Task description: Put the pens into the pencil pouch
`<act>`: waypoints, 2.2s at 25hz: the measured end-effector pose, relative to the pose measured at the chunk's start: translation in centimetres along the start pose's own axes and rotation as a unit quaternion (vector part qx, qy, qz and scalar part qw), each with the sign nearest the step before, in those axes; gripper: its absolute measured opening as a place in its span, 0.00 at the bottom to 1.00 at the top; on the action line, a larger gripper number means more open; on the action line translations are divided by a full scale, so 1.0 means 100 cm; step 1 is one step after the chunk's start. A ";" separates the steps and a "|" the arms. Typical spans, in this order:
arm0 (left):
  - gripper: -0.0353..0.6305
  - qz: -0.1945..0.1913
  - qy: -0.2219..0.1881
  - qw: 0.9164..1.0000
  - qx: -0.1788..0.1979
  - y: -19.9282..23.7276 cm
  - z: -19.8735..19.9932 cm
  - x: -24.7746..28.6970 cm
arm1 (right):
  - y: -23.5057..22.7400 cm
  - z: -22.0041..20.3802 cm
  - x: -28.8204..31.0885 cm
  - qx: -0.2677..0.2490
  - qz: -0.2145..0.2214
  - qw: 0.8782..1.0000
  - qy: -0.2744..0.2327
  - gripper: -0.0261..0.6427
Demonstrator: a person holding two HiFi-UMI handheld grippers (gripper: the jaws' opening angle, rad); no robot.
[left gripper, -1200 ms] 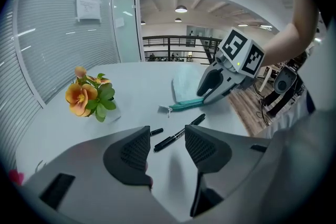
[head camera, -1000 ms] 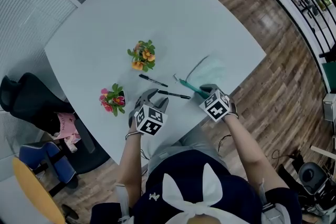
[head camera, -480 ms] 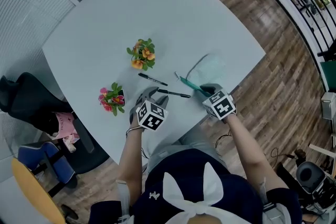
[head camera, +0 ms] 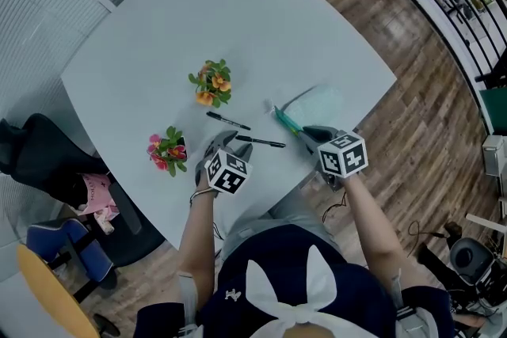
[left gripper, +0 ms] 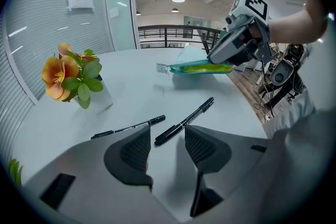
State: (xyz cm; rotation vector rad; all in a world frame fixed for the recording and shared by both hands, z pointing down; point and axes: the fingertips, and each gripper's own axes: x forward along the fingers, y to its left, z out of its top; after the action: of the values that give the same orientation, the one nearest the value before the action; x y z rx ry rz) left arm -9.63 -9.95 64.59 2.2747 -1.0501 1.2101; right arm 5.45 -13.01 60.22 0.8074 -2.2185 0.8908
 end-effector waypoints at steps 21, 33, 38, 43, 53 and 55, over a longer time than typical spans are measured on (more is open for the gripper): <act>0.38 -0.015 0.001 1.000 0.009 -0.007 0.006 0.014 | 0.016 0.056 -0.076 0.239 0.124 0.944 -0.193 0.11; 0.36 -0.002 -0.005 1.000 0.009 -0.009 0.001 0.018 | 0.027 0.071 -0.097 0.294 0.203 0.899 -0.252 0.11; 0.28 0.001 0.000 1.000 0.018 -0.011 -0.003 0.015 | 0.031 0.068 -0.094 0.292 0.201 0.901 -0.250 0.11; 0.16 -0.003 -0.006 1.000 0.017 -0.018 -0.007 0.010 | 0.031 0.062 -0.091 0.291 0.195 0.904 -0.244 0.11; 0.14 -0.007 -0.029 0.999 -0.012 -0.021 -0.007 -0.013 | 0.036 0.057 -0.088 0.286 0.193 0.907 -0.242 0.11; 0.14 -0.005 -0.034 0.999 -0.016 -0.020 -0.007 -0.019 | 0.037 0.056 -0.087 0.283 0.191 0.909 -0.241 0.11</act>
State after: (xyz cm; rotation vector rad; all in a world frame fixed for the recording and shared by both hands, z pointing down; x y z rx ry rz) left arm -9.21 -7.39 63.51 2.3072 -1.0733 1.1113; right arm 6.61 -12.35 49.30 0.9366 -2.6331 1.7416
